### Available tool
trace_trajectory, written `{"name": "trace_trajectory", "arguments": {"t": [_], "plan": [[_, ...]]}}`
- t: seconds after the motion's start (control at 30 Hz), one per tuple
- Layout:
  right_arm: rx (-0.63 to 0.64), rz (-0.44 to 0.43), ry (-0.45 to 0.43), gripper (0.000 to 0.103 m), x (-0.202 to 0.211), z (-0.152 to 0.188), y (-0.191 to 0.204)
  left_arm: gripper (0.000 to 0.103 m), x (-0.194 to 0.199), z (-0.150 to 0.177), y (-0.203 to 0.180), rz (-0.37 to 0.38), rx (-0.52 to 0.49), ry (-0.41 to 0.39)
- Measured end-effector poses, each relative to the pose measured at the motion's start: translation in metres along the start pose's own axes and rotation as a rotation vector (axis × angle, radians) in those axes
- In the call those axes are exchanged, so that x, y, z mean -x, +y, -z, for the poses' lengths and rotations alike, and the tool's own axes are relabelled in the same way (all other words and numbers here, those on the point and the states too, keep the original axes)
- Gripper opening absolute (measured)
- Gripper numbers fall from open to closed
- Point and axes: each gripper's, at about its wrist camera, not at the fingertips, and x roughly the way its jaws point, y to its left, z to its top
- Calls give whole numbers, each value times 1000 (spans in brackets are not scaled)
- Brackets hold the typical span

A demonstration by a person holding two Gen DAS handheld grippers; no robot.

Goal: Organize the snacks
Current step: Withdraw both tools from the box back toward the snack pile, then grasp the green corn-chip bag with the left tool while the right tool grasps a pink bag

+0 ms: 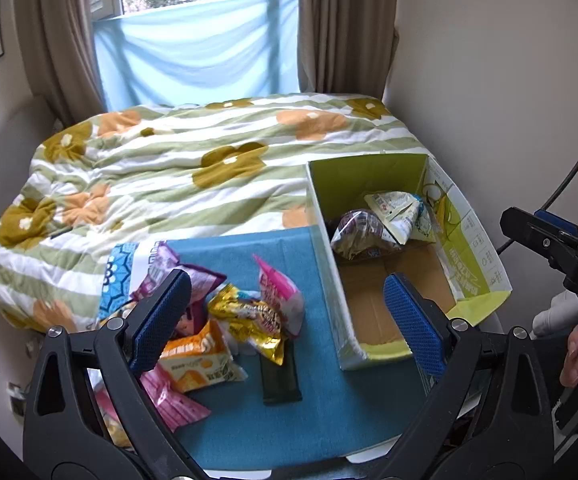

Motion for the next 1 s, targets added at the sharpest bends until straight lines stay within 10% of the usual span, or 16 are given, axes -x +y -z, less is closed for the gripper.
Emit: {"name": "trace_trajectory", "arguments": {"t": [0.53,1.0], "plan": [[183,-226,97,103,-3,74,96,96,72,115,109,-185,233,35],[270,-392,261,103,-66,141,194,96,39,200,233,-173,376,201]]}}
